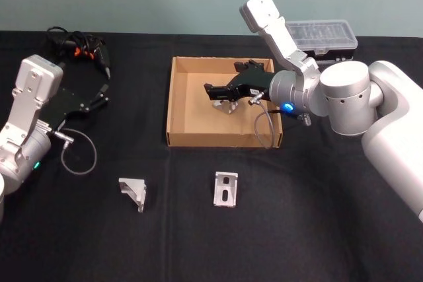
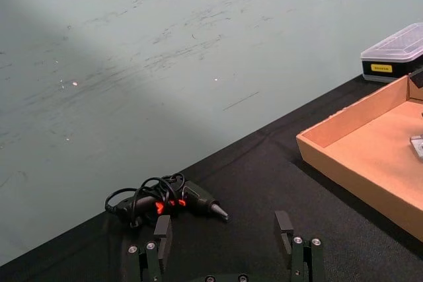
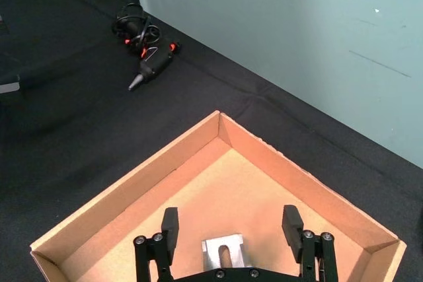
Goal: Use one hand to pick up the angle iron from the table and place it into the box.
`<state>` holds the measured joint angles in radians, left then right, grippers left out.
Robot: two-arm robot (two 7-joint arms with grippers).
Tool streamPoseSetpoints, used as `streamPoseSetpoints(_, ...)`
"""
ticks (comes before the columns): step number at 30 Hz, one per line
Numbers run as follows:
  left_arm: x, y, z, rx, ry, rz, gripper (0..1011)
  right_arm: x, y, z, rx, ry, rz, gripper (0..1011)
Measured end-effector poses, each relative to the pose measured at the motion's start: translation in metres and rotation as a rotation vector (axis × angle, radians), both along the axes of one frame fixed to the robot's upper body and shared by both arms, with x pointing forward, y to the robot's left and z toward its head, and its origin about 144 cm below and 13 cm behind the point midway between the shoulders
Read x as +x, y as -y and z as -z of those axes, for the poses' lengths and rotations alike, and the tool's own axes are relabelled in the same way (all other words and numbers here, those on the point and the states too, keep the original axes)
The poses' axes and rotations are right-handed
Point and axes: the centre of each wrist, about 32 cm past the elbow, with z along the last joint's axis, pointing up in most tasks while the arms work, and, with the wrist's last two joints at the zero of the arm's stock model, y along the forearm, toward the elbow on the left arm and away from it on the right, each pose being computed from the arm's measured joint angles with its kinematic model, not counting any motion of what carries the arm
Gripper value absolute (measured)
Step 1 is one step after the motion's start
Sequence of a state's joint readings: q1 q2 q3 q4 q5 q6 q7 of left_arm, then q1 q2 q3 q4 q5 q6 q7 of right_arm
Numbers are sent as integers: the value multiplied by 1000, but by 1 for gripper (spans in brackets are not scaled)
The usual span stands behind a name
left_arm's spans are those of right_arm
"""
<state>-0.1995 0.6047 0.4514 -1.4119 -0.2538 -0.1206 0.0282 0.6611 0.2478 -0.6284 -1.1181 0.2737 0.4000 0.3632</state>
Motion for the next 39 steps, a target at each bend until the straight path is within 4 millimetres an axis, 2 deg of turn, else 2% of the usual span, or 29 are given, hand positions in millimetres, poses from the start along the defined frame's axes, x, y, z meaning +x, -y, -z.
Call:
streamPoseSetpoints(12,0,0,0,0,0,0,1011,-2,3,-1,14,8,-6,1000)
streamPoseSetpoints(18,0,0,0,0,0,0,1011,-15,22,-11,71,62,-61,1000)
streamPoseSetpoints(25,0,0,0,0,0,0,1011,-44,60,-21,93,147,-223,1000)
streamPoseSetpoints(31,0,0,0,0,0,0,1011,-70,88,-20,102,123,-391,1000)
streamPoseSetpoints(39,0,0,0,0,0,0,1011,-86,100,-13,92,57,-536,1000)
